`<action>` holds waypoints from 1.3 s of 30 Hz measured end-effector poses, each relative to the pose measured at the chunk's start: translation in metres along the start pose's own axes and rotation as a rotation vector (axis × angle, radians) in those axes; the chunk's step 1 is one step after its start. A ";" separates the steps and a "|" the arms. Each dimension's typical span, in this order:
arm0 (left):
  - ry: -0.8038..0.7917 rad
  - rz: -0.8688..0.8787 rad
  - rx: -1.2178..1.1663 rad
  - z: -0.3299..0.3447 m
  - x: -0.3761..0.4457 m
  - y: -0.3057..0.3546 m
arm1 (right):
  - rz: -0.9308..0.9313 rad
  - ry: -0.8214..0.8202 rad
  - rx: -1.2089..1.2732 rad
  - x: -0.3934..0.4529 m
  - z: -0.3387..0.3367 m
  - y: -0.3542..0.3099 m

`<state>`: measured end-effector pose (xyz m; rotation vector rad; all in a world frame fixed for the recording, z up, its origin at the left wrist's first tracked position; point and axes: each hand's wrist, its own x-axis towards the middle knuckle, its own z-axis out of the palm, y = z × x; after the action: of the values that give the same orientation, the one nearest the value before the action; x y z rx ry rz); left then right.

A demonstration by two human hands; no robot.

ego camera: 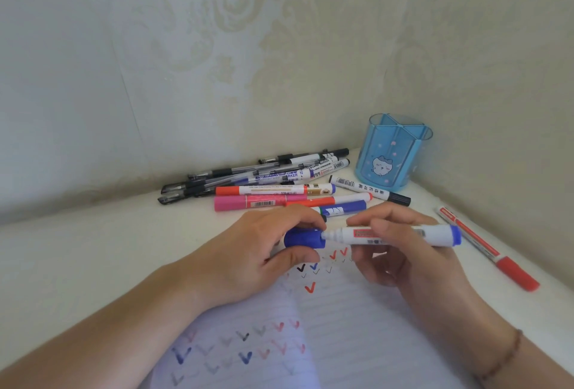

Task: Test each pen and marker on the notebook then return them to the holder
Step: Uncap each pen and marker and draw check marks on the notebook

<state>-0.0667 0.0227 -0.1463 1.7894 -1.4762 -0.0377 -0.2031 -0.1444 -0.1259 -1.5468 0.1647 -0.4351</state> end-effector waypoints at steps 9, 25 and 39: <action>-0.022 0.007 -0.114 0.005 0.000 0.007 | 0.020 -0.013 -0.042 0.005 0.001 0.000; 0.006 0.039 -0.108 0.004 0.000 0.012 | 0.051 -0.030 -0.044 0.007 0.001 0.000; -0.026 -0.013 -0.131 0.008 -0.003 0.015 | -0.045 -0.025 -0.083 0.000 0.018 0.003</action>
<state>-0.0834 0.0212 -0.1444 1.6987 -1.4471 -0.1609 -0.1954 -0.1276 -0.1278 -1.6392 0.1304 -0.4490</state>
